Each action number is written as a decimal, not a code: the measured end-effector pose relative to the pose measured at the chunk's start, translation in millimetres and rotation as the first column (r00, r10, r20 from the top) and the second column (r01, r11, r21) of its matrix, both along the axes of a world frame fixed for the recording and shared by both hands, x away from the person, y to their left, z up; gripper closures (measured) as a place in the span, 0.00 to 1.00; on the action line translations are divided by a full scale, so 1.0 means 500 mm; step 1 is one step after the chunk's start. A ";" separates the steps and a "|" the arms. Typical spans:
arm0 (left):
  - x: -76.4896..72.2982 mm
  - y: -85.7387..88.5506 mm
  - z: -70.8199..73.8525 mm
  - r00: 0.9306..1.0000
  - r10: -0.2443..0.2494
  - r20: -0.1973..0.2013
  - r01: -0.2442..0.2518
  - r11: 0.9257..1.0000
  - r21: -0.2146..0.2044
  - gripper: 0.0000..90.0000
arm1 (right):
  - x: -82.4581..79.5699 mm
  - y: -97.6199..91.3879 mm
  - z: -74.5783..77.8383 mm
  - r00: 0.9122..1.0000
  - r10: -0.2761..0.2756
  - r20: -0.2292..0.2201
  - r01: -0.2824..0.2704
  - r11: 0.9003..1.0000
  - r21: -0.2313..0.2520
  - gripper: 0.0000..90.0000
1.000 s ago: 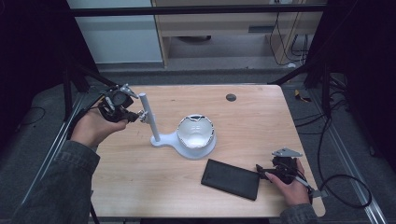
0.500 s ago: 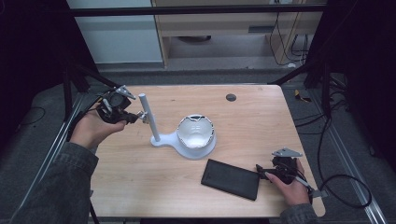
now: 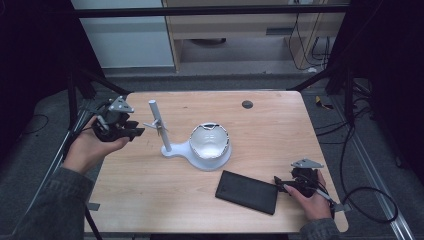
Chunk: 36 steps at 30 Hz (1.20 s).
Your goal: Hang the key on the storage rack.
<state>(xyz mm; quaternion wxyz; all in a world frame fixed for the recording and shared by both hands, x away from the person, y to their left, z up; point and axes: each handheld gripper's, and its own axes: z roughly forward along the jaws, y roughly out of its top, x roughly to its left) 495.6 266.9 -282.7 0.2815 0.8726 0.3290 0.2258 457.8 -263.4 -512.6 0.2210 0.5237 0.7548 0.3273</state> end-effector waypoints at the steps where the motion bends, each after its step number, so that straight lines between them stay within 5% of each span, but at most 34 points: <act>1: 0.000 0.000 0.000 1.000 0.000 0.000 0.000 1.000 0.000 0.69 | 0.000 0.000 0.000 1.000 0.000 0.000 0.000 1.000 0.000 0.02; 12: -0.061 0.000 -0.045 0.999 -0.030 0.031 0.030 1.000 0.006 0.53 | 0.000 0.000 0.000 1.000 0.000 0.000 0.000 1.000 0.000 0.02; 24: -0.110 -0.026 -0.113 0.998 -0.069 0.013 0.069 0.997 -0.031 0.22 | 0.000 0.000 0.000 1.000 0.000 0.000 0.000 1.000 0.000 0.02; 30: -0.135 -0.050 -0.162 0.991 -0.133 -0.013 0.131 0.987 -0.092 0.19 | 0.000 0.000 0.000 1.000 0.000 0.000 0.000 1.000 0.000 0.02; 36: -0.148 -0.084 -0.214 0.982 -0.182 -0.044 0.178 0.981 -0.081 0.21 | 0.000 0.000 0.000 1.000 0.000 0.000 0.000 1.000 0.000 0.02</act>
